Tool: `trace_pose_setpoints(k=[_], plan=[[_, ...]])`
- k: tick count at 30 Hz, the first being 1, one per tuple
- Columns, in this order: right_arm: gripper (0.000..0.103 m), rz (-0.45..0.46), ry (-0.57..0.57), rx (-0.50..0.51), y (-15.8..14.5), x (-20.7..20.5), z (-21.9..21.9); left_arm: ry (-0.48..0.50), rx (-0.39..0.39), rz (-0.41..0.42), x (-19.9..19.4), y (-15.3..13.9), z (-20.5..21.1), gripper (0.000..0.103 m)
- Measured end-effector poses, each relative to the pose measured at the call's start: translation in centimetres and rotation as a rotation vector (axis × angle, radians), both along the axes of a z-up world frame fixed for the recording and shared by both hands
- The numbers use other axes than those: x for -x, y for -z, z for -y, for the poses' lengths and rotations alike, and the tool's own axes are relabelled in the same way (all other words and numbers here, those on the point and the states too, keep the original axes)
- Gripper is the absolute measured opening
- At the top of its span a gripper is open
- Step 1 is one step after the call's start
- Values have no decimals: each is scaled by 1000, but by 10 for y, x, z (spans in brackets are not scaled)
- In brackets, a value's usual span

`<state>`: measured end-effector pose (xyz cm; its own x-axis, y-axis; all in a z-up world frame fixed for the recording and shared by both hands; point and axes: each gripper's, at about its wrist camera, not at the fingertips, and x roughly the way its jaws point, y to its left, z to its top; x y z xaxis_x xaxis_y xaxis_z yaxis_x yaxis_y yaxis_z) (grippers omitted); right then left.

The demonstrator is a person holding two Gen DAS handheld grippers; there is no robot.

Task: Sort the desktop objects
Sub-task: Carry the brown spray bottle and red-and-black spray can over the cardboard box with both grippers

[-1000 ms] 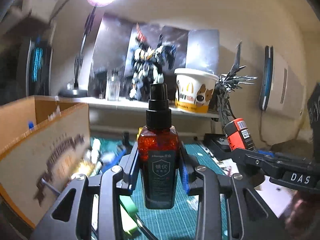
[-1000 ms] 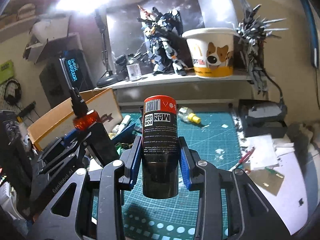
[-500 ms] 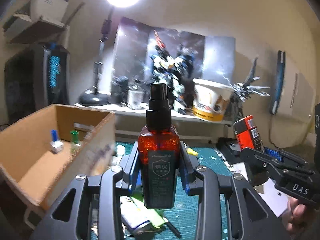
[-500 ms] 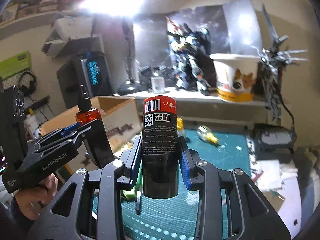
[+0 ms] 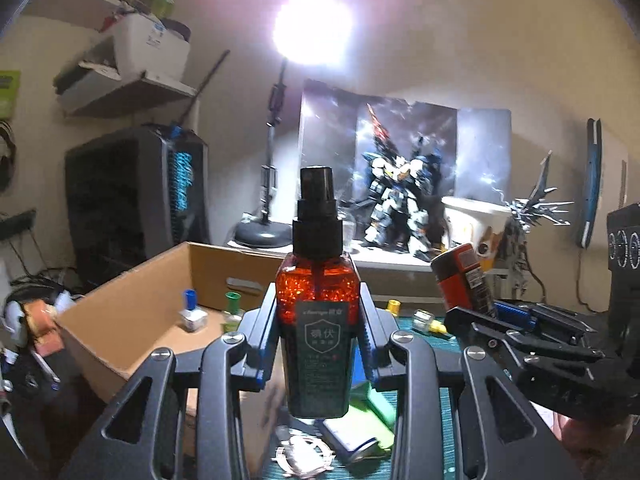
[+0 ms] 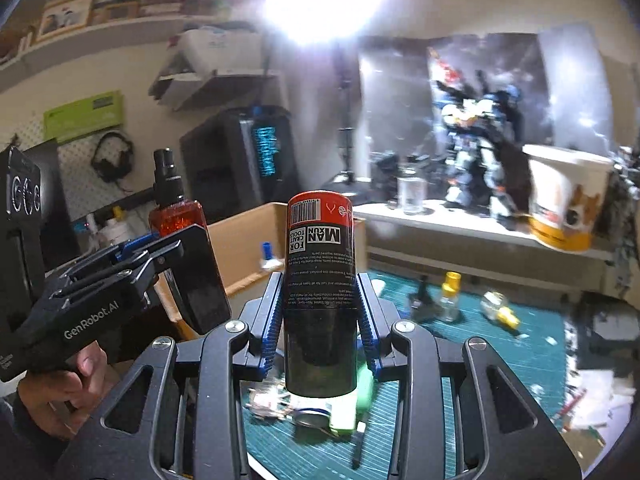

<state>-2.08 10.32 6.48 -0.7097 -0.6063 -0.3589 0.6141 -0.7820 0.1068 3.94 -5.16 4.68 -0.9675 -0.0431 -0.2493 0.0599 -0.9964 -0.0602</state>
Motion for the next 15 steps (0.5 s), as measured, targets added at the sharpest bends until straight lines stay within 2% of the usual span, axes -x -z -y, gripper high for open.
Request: trace_pose_setpoints(k=[15], plan=[[33, -15, -240, 13, -3, -13, 76, -214, 4, 50, -35, -3, 59, 35]])
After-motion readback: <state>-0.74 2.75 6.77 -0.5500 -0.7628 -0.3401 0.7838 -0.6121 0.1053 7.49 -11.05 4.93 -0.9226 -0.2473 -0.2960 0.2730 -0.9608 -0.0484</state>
